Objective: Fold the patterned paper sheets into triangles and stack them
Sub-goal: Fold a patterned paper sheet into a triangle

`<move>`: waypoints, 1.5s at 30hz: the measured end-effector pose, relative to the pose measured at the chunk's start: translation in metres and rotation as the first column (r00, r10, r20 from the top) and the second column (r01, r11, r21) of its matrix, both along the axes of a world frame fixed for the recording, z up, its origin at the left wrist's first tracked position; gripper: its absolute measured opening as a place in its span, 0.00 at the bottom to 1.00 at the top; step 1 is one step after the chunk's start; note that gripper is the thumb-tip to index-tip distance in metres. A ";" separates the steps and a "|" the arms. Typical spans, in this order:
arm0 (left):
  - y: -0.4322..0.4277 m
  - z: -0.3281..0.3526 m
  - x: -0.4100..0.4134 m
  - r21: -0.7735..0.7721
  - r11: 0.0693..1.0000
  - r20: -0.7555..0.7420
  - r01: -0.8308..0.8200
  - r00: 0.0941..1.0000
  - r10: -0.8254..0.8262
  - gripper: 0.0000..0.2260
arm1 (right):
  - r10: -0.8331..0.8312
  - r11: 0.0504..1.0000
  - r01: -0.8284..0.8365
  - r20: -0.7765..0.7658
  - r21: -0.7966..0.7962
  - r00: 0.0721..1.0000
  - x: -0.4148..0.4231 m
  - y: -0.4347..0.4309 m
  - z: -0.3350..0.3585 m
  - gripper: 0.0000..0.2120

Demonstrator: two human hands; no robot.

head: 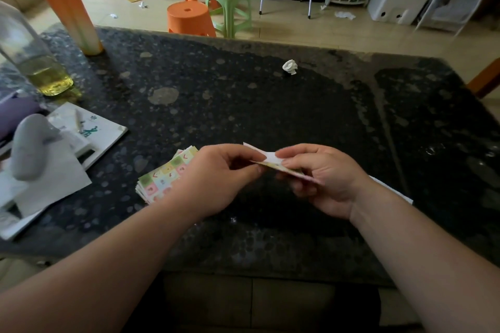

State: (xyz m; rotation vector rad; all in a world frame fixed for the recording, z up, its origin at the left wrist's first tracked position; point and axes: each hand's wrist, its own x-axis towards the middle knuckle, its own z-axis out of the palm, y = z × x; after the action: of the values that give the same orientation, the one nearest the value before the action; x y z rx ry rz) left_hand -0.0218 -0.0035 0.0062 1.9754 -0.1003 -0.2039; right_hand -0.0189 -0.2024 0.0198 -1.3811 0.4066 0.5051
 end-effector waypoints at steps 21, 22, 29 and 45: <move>-0.003 0.003 0.014 -0.549 0.778 -0.529 -0.305 0.848 -0.041 0.10 | -0.089 0.991 0.102 0.134 -0.087 0.987 -0.005 0.009 -0.001 0.07; -0.002 0.004 0.014 -0.547 0.775 -0.540 -0.318 0.841 -0.036 0.09 | -0.100 0.991 0.111 0.126 -0.081 0.987 -0.005 0.010 0.000 0.06; -0.002 0.003 0.012 -0.497 0.790 -0.538 -0.359 0.842 0.044 0.08 | -0.116 0.992 0.121 0.101 -0.048 0.988 -0.007 0.011 0.002 0.04; -0.016 0.005 0.003 -0.576 0.688 -0.424 -0.442 0.881 0.210 0.08 | -0.240 0.965 0.232 0.050 0.124 0.970 -0.010 0.014 0.003 0.05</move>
State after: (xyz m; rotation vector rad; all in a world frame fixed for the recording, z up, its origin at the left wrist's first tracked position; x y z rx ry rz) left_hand -0.0189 -0.0197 0.0111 1.1866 0.3669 -0.2173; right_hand -0.0293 -0.1880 0.0225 -1.2127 0.4743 0.2827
